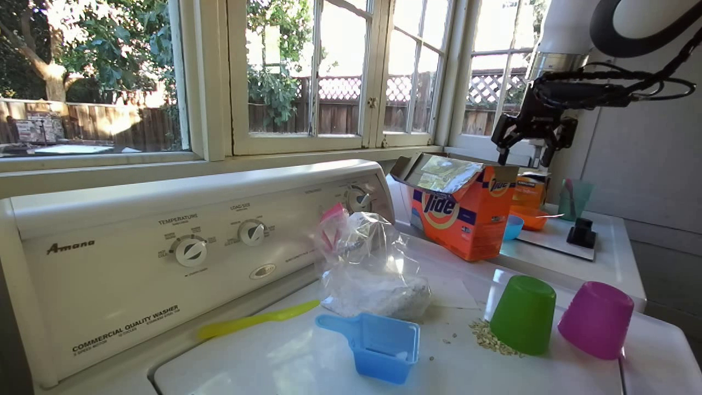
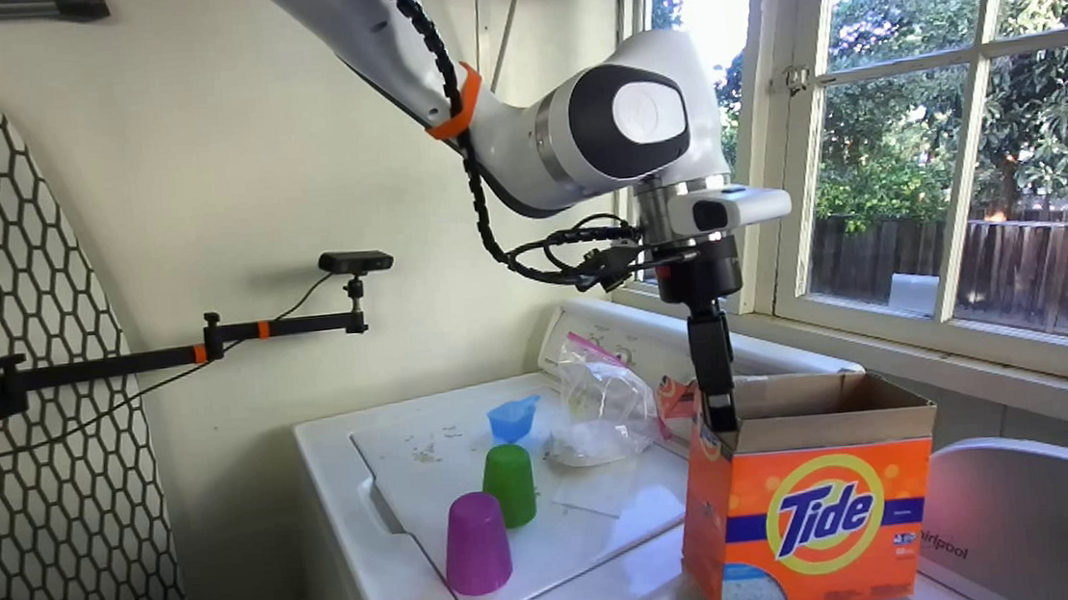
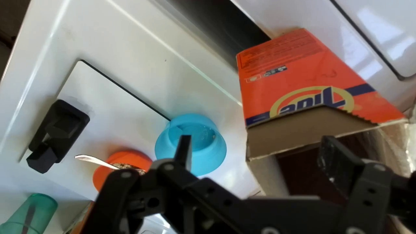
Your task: Move the box of Tide to the left machine then put the blue measuring cup in the box.
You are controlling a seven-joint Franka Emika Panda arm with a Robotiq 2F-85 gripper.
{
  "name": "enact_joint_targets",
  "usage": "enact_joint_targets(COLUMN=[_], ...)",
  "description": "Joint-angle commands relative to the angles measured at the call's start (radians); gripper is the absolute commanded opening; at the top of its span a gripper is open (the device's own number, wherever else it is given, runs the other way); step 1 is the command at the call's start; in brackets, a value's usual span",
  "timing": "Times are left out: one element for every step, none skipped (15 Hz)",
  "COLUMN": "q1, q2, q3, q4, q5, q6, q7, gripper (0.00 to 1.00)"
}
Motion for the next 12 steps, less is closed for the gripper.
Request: enact_joint_targets(q1=[-0.015, -0.017, -0.020, -0.021, -0.021, -0.020, -0.019, -0.017, -0.015, -0.013, -0.011, -0.009], q2=[-0.046, -0.043, -0.036, -0.027, -0.020, -0.010, -0.001, 0.009, 0.017, 0.027, 0.036, 0.046], q3=[-0.011, -0.015, -0.017, -0.019, -0.021, -0.022, -0.022, -0.022, -0.022, -0.022, -0.022, -0.021], q4=[-0.067, -0.068, -0.068, -0.067, -0.066, -0.063, -0.060, -0.057, -0.053, -0.047, -0.043, -0.036], q5=[-0.003, -0.020, -0.025, -0.037, -0.045, -0.055, -0.059, -0.067, -0.072, -0.074, -0.075, -0.072], q6=[0.068, 0.070, 0.081, 0.090, 0.100, 0.115, 0.131, 0.146, 0.155, 0.162, 0.170, 0.171], q7=[0.057, 0.073, 0.083, 0.095, 0.110, 0.125, 0.135, 0.148, 0.154, 0.159, 0.158, 0.152], gripper=[1.00, 1.00, 1.00, 1.00, 1.00, 1.00, 1.00, 1.00, 1.00, 1.00, 1.00, 0.91])
